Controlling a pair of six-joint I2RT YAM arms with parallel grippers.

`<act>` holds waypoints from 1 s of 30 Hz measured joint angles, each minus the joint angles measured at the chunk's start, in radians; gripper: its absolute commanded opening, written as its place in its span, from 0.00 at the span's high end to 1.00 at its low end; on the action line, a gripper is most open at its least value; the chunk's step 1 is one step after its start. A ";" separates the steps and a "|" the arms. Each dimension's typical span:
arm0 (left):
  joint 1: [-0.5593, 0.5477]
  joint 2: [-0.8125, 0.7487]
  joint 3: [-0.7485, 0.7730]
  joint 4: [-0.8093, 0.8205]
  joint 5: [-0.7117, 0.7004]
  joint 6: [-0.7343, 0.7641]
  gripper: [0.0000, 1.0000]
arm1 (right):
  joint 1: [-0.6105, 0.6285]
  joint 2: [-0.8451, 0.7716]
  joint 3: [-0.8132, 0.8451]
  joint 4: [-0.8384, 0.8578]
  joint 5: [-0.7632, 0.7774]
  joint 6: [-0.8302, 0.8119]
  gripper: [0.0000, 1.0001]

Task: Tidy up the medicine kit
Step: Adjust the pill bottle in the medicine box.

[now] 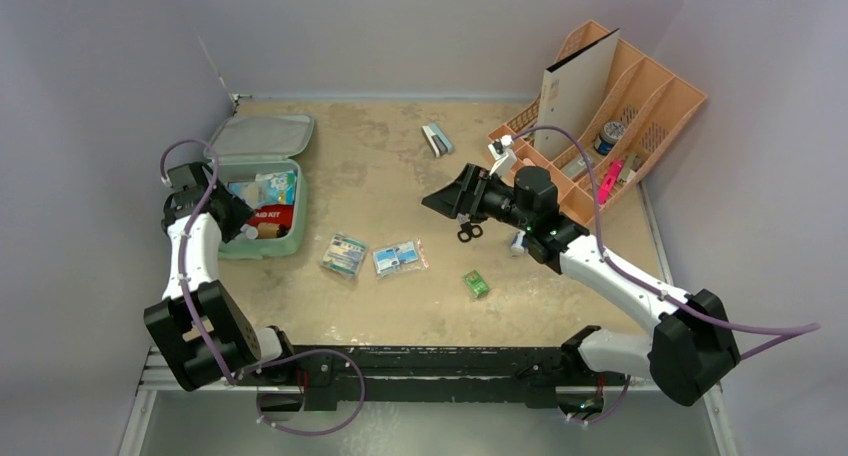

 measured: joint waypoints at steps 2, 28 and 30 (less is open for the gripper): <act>0.000 0.000 0.000 -0.006 0.005 0.011 0.60 | 0.000 0.000 -0.001 0.005 0.000 0.000 0.01; 0.000 0.096 0.000 -0.019 -0.027 -0.021 0.72 | 0.000 -0.019 -0.005 0.031 -0.008 -0.008 0.01; 0.000 0.097 0.000 -0.014 -0.052 -0.015 0.72 | 0.000 -0.019 -0.006 0.031 -0.008 -0.009 0.01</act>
